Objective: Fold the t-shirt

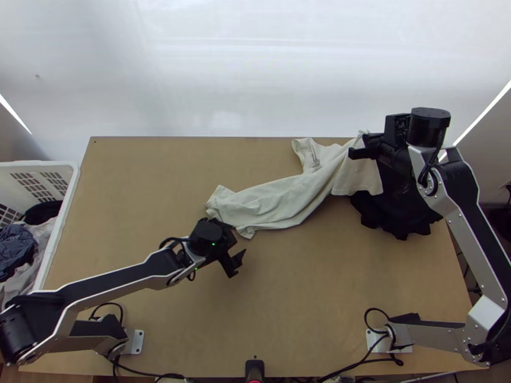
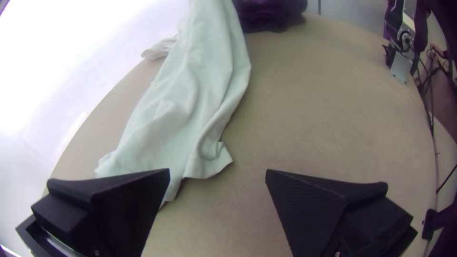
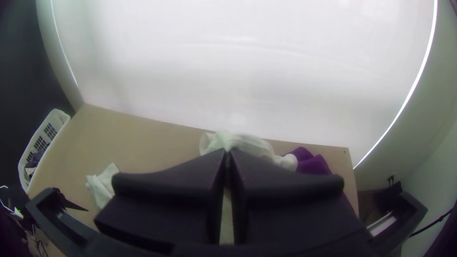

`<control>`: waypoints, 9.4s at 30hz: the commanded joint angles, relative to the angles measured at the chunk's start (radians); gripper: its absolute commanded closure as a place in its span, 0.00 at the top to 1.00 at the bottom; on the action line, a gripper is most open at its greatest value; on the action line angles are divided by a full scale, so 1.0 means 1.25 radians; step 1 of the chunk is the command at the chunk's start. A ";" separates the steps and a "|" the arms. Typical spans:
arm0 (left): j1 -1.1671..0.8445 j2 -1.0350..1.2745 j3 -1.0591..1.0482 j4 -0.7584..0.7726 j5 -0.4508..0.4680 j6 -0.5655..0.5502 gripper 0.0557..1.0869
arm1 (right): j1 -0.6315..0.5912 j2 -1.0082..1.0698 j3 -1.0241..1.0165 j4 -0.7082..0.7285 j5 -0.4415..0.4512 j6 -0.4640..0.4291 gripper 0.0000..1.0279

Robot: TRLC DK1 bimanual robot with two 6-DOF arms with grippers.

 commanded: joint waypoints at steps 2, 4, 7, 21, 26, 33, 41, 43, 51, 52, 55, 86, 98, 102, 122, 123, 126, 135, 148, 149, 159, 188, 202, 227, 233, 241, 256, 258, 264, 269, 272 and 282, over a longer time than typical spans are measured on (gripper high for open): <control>-0.026 0.075 -0.040 0.167 -0.041 0.116 0.95 | 0.001 0.002 -0.002 0.012 -0.001 0.001 0.03; -0.029 0.080 -0.035 0.188 -0.045 0.114 0.95 | -0.002 0.004 -0.005 0.012 -0.001 0.001 0.03; -0.034 0.083 -0.025 0.182 -0.047 0.094 0.95 | -0.003 0.004 -0.010 0.012 -0.001 0.000 0.03; -0.019 0.155 0.019 0.167 -0.058 0.091 0.83 | -0.012 0.002 -0.025 0.012 -0.005 -0.005 0.03; -0.008 0.119 0.014 0.082 -0.058 0.122 0.83 | -0.012 -0.001 -0.033 0.012 -0.007 -0.003 0.03; -0.010 0.136 0.041 0.052 -0.058 0.085 0.77 | -0.012 -0.003 -0.041 0.013 -0.008 -0.006 0.03; -0.014 0.190 0.087 0.063 -0.067 0.044 0.72 | -0.012 -0.005 -0.048 0.013 -0.009 -0.005 0.03; -0.012 0.205 0.090 0.069 -0.068 0.044 0.72 | -0.012 -0.006 -0.050 0.013 -0.009 -0.005 0.03; -0.009 0.227 0.099 0.073 -0.069 0.046 0.72 | -0.012 -0.011 -0.048 0.013 -0.012 -0.005 0.03; -0.008 0.227 0.099 0.073 -0.069 0.045 0.72 | -0.012 -0.011 -0.048 0.014 -0.013 -0.005 0.03; -0.001 0.232 0.098 0.073 -0.071 0.051 0.54 | -0.012 -0.011 -0.047 0.014 -0.015 -0.005 0.03; 0.571 0.000 0.741 -0.445 -0.035 -0.538 0.03 | -0.231 -0.052 0.153 -0.169 -0.145 0.020 0.03; 0.662 -0.284 0.765 -0.402 -0.035 -0.534 0.03 | -0.205 -0.141 0.423 -0.156 -0.144 -0.001 0.03; 0.687 -0.384 0.741 -0.400 -0.035 -0.534 0.03 | -0.177 -0.216 0.442 -0.153 -0.144 -0.041 0.03; 0.691 -0.751 0.540 -0.626 -0.022 -0.521 0.03 | -0.083 -0.533 0.255 -0.436 -0.145 -0.099 0.03; 0.691 -0.763 0.502 -0.658 -0.011 -0.521 0.03 | -0.074 -0.550 0.210 -0.443 -0.147 -0.094 0.03; 0.680 -0.826 0.347 -0.724 0.023 -0.510 0.03 | -0.059 -0.600 0.015 -0.447 -0.145 -0.067 0.03; 0.644 -0.950 -0.128 -0.683 0.105 -0.468 0.03 | -0.056 -0.574 -0.490 -0.254 -0.145 -0.110 0.03; 0.606 -0.437 -0.150 -0.153 0.074 -0.469 0.03 | -0.027 -0.168 -0.382 0.065 -0.142 -0.098 0.03; 0.620 -0.389 -0.137 -0.115 0.075 -0.469 0.03 | -0.027 -0.140 -0.362 0.077 -0.140 -0.098 0.03; 0.674 -0.007 0.122 0.003 0.062 -0.483 0.03 | -0.030 0.101 -0.153 0.126 -0.132 -0.077 0.03; 0.714 0.277 0.392 0.043 0.047 -0.466 0.96 | -0.024 0.371 0.134 0.093 -0.094 -0.028 0.97; 0.694 -0.071 0.320 -0.363 0.066 -0.363 0.96 | -0.095 0.205 -0.115 -0.479 -0.171 0.025 0.85; 0.507 -0.430 0.061 -0.562 0.027 -0.390 0.96 | 0.006 -0.147 -0.620 -0.370 -0.206 0.124 0.95; 0.507 -0.431 0.055 -0.561 0.019 -0.390 0.96 | 0.017 -0.095 -0.621 -0.318 -0.202 0.124 0.90; 0.511 -0.442 0.051 -0.558 0.016 -0.381 0.96 | 0.057 -0.075 -0.639 -0.283 -0.156 0.113 0.67; 0.527 -0.462 0.041 -0.563 0.016 -0.364 0.96 | 0.033 -0.130 -0.696 -0.199 -0.104 0.058 0.29; 0.527 -0.462 0.043 -0.563 0.016 -0.363 0.96 | 0.038 -0.131 -0.696 -0.198 -0.104 0.058 0.29; 0.527 -0.463 0.047 -0.564 0.016 -0.364 0.96 | 0.066 -0.131 -0.690 -0.197 -0.105 0.064 0.29; 0.528 -0.470 0.046 -0.570 0.016 -0.363 0.96 | 0.087 -0.135 -0.688 -0.197 -0.105 0.067 0.29; 0.534 -0.477 0.046 -0.575 0.016 -0.363 0.96 | 0.096 -0.145 -0.690 -0.199 -0.105 0.068 0.25; 0.553 -0.470 -0.031 -0.638 0.016 -0.291 0.96 | 0.094 -0.196 -0.671 -0.211 -0.104 0.064 0.03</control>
